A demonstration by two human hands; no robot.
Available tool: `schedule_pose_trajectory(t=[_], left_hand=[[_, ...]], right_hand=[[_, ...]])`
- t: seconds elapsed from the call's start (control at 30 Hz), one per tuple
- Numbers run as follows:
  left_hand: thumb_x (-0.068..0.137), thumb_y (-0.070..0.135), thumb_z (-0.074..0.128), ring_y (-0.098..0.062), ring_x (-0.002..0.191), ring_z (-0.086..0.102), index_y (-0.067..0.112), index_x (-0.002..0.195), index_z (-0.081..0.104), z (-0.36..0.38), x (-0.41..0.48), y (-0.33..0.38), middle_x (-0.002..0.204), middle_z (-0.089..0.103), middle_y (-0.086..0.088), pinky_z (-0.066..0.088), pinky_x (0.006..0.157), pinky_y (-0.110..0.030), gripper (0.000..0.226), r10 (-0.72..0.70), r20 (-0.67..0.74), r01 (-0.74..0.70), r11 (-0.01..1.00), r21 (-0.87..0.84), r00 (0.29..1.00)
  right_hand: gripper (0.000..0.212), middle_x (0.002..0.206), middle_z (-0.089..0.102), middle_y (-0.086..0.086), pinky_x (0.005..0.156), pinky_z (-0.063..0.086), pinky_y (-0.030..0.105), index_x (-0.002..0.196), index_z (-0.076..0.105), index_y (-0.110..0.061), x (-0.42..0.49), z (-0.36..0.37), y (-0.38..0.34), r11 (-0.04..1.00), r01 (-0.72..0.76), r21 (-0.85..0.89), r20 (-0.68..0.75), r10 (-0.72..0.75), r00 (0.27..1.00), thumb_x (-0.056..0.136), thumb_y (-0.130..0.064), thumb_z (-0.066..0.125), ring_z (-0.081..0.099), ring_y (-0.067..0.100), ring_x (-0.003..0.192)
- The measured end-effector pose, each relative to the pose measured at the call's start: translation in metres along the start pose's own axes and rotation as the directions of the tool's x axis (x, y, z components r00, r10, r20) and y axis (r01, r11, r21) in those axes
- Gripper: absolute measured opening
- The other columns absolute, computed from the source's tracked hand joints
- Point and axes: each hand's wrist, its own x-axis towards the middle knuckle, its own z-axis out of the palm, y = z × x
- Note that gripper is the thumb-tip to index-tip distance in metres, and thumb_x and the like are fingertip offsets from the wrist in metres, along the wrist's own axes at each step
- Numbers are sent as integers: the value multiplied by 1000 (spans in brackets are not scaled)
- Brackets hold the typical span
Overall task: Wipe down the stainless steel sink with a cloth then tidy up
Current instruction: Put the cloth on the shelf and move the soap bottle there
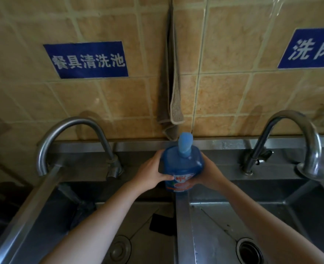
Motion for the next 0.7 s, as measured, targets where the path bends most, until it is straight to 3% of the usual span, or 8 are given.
schedule_pose_trajectory(t=[0.13,0.27,0.37,0.43,0.53,0.63,0.7], left_hand=[[70,25,81,-14,132,38,32,137,31,-29,-31,16,141,43,8,35,108,-45,83,41,-21,-42,997,-60,999],[72,26,79,-14,128,42,30,138,32,-63,-72,29,139,45,7,37,105,-43,82,100,-72,-105,992,-68,992],[71,26,79,-10,128,40,32,137,33,-91,-105,32,139,45,9,37,106,-41,81,105,-118,-117,988,-101,987],[70,25,80,-9,130,38,33,138,33,-111,-129,33,142,43,9,36,107,-43,83,88,-138,-109,982,-153,987],[69,25,81,-11,127,43,36,134,36,-141,-166,32,137,47,8,39,106,-42,80,90,-180,-122,976,-178,980],[69,31,80,-11,123,47,36,131,38,-169,-206,26,130,51,12,41,97,-30,75,79,-251,-121,980,-157,965],[69,32,79,-8,120,47,34,133,39,-189,-234,21,129,51,14,42,91,-24,75,38,-302,-93,981,-173,953]], right_hand=[[99,111,58,-25,85,44,15,126,44,-34,-24,-3,-39,998,57,-17,-17,-57,998,41,-30,93,56,-5,104],[99,126,58,-9,96,47,25,134,42,-20,-50,3,-91,975,216,-52,-25,-217,976,50,-16,93,55,6,117],[95,125,60,-5,98,49,35,134,43,-18,-69,12,-129,964,263,-32,7,-263,965,52,-12,91,57,9,117],[91,123,62,-4,96,50,36,133,45,-15,-80,20,-152,952,305,-18,43,-304,952,54,-13,90,59,10,115],[85,116,65,-13,92,52,31,127,48,-27,-97,40,-190,942,336,-29,84,-332,939,55,-18,90,60,1,110],[82,113,66,-19,90,53,26,121,47,-40,-109,65,-225,924,381,-22,121,-376,919,56,-15,90,60,-1,109],[85,117,65,-12,92,53,32,127,48,-32,-117,84,-248,915,403,4,137,-400,906,55,-14,89,60,6,113]])
